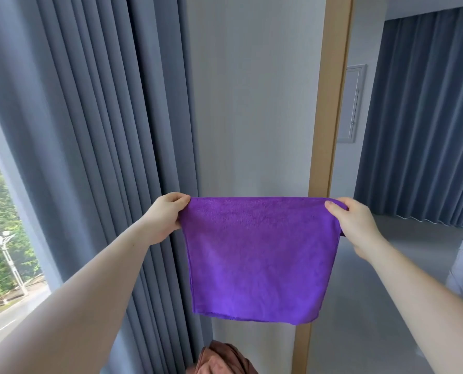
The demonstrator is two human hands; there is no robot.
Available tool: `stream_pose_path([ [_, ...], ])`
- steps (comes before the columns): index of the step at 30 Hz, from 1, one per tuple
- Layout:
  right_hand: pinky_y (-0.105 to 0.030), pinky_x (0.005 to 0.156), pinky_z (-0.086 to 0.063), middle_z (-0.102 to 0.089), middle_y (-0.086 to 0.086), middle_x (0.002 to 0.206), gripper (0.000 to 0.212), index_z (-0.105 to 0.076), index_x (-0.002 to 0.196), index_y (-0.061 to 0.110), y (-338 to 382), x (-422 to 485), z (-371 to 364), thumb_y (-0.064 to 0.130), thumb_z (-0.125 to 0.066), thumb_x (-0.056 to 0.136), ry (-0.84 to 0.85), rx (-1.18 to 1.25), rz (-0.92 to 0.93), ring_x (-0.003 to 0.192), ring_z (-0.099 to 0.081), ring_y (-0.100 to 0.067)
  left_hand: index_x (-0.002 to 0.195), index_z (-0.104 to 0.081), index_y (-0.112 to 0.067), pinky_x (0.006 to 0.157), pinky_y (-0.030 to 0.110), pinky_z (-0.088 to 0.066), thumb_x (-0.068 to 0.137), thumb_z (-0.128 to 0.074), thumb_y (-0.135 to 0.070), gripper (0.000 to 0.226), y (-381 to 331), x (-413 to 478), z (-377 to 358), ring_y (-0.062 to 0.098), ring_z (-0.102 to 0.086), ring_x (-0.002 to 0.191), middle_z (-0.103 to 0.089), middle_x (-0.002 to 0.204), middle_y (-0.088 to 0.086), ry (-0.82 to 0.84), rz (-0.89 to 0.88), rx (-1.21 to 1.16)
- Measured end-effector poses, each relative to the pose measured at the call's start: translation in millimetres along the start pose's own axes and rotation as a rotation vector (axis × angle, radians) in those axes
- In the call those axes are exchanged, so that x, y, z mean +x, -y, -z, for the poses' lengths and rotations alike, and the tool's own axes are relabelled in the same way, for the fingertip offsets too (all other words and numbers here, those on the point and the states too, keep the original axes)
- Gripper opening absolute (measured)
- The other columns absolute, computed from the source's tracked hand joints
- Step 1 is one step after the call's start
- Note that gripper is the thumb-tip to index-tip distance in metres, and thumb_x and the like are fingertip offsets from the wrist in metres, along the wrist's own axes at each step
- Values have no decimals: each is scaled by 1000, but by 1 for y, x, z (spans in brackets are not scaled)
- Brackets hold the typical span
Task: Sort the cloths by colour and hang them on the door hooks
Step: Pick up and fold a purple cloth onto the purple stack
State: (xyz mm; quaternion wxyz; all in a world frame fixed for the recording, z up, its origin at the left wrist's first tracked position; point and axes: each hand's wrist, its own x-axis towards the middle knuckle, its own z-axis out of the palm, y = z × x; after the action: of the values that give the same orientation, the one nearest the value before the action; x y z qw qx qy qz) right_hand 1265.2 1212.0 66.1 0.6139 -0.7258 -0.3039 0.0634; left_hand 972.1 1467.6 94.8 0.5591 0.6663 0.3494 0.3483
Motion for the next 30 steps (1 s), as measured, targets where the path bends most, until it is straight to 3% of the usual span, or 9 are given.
stream_pose_path([
  [7, -32, 69, -45, -68, 0, 88, 24, -68, 102, 13, -2, -1, 8, 34, -58, 103, -167, -128, 110, 87, -63, -25, 113, -72, -19, 74, 29, -49, 104, -58, -18, 17, -2, -7, -2, 15, -62, 87, -72, 103, 2, 110, 74, -292],
  [12, -37, 64, -42, -66, -22, 82, 41, -68, 85, 7, -4, 0, 20, 43, -57, 102, -165, -148, 41, 77, -59, -43, 115, -68, -17, 72, 27, -58, 104, -50, -2, 26, 2, -5, 3, 13, -69, 75, -77, 97, 4, 173, 87, -399],
  [15, -35, 59, -33, -49, -13, 64, 50, -53, 70, 4, 1, -7, 21, 40, -50, 106, -168, -181, 32, 64, -46, -27, 115, -69, -11, 83, 33, -55, 101, -48, 6, 29, 1, -3, -3, 17, -70, 80, -76, 102, 9, 190, 90, -396],
  [17, -35, 58, -33, -47, -11, 63, 51, -50, 68, 8, 3, -9, 20, 40, -47, 107, -139, -195, 26, 64, -47, -25, 117, -69, -8, 81, 33, -56, 100, -49, 6, 29, 0, -2, -9, 19, -70, 83, -75, 106, 11, 202, 95, -376],
  [20, -37, 64, -44, -60, -25, 78, 49, -65, 81, 3, 9, -10, 19, 44, -52, 105, -84, -95, 4, 72, -56, -27, 119, -69, -6, 71, 27, -58, 98, -55, 5, 27, -6, -2, -19, 17, -71, 80, -76, 102, 11, 159, 56, -392],
  [22, -42, 72, -56, -71, -20, 90, 38, -73, 91, 7, 13, -10, 18, 40, -59, 102, -30, 6, -28, 78, -65, -25, 118, -70, -6, 72, 25, -59, 97, -57, 8, 28, -12, -3, -26, 17, -70, 82, -74, 105, 13, 123, 6, -385],
  [25, -34, 72, -60, -76, -7, 101, 15, -75, 107, 18, 21, -14, 16, 24, -62, 101, 103, 77, -50, 86, -71, -21, 113, -72, -2, 82, 28, -60, 95, -56, 12, 28, -21, -6, -40, 19, -70, 89, -73, 110, 17, 93, -51, -297],
  [28, -38, 74, -63, -75, -12, 98, 21, -73, 113, 18, 32, -18, 8, 13, -55, 103, 244, 104, -57, 80, -72, -25, 105, -74, -3, 95, 33, -57, 94, -59, 11, 24, -32, -12, -56, 18, -70, 93, -72, 114, 17, 100, -71, -194],
  [30, -34, 66, -62, -75, -19, 99, 25, -72, 112, 10, 40, -21, 2, 6, -49, 104, 316, 162, -83, 79, -75, -26, 110, -74, -3, 97, 30, -56, 93, -62, 9, 25, -39, -17, -68, 17, -70, 97, -71, 119, 13, 118, -100, -134],
])
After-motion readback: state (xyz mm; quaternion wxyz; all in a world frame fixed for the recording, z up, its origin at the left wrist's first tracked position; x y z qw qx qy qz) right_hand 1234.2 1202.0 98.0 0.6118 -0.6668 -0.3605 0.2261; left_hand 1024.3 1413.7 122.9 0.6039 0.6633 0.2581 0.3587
